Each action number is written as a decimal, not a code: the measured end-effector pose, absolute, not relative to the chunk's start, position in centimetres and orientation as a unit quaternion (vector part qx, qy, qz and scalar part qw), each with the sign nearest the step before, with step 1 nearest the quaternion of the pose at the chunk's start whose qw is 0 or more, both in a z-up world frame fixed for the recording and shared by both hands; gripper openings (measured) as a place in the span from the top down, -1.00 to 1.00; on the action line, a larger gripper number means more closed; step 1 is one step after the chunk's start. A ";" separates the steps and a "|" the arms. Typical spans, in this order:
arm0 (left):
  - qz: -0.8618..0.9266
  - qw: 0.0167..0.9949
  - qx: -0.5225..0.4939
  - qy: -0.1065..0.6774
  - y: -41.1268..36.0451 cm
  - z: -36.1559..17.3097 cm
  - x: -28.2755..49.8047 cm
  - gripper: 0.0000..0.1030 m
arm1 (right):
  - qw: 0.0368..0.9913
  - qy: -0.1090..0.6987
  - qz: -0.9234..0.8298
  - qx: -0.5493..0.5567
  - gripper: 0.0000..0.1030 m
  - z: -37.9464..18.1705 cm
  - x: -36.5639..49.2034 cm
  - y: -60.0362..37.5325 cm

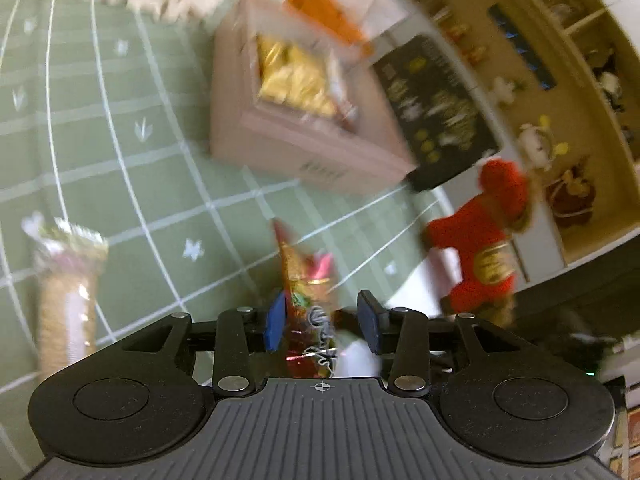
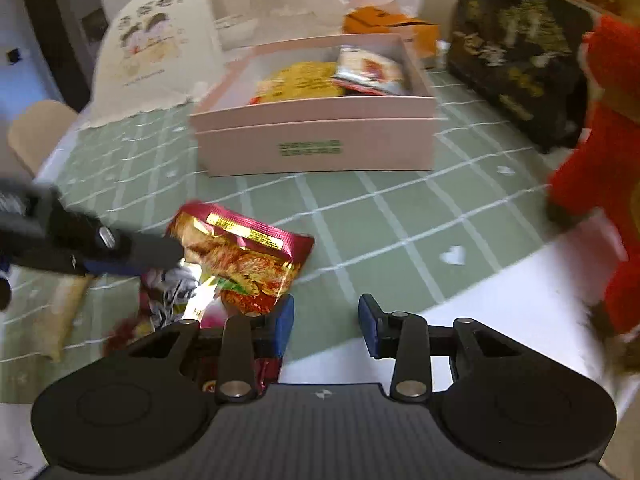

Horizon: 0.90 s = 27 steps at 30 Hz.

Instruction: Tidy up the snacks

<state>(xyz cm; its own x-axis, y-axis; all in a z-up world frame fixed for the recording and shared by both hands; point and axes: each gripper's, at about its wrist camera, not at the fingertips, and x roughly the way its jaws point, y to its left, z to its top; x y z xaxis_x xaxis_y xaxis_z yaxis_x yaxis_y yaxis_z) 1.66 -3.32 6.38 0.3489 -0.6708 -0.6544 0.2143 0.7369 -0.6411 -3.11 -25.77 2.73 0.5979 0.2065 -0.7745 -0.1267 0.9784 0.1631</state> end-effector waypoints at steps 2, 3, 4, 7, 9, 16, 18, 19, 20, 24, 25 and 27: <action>-0.293 0.784 -0.229 0.496 -3.2 7.6 1.3 0.18 | 0.885 0.440 0.135 0.070 0.28 2.7 -3.0 -25.2; -0.296 0.784 -0.225 0.497 -3.3 8.1 1.2 0.18 | 0.882 0.440 0.146 0.080 0.28 2.7 -2.9 -24.9; -0.296 0.785 -0.219 0.498 -3.4 8.4 0.9 0.17 | 0.883 0.438 0.150 0.079 0.28 2.6 -2.9 -24.5; -0.293 0.786 -0.214 0.501 -3.8 8.4 0.6 0.17 | 0.884 0.435 0.153 0.069 0.28 2.6 -3.2 -24.1; -0.291 0.781 -0.221 0.506 -3.9 8.2 0.5 0.18 | 0.883 0.438 0.154 0.069 0.28 2.8 -3.4 -24.4; -0.288 0.765 -0.230 0.529 -5.0 7.3 0.3 0.19 | 0.897 0.417 0.144 0.038 -0.24 6.6 -6.8 -26.4; -0.290 0.762 -0.235 0.530 -5.2 7.2 0.2 0.19 | 0.898 0.413 0.149 0.034 -0.31 7.4 -7.7 -26.7; -0.290 0.762 -0.235 0.530 -5.3 7.2 0.1 0.19 | 0.897 0.414 0.151 0.033 -0.31 7.6 -8.0 -26.7; -0.290 0.762 -0.234 0.529 -5.3 7.3 0.0 0.19 | 0.896 0.416 0.154 0.033 -0.31 7.7 -8.3 -26.6; -0.284 0.764 -0.236 0.530 -5.3 7.7 0.0 0.19 | 0.887 0.428 0.172 0.037 -0.31 7.7 -9.2 -25.3; -0.283 0.764 -0.237 0.530 -5.3 7.8 0.0 0.19 | 0.884 0.429 0.180 0.040 -0.31 7.7 -9.2 -24.8; -0.286 0.764 -0.235 0.529 -5.4 8.3 0.0 0.19 | 0.880 0.433 0.191 0.039 -0.31 7.8 -9.6 -23.4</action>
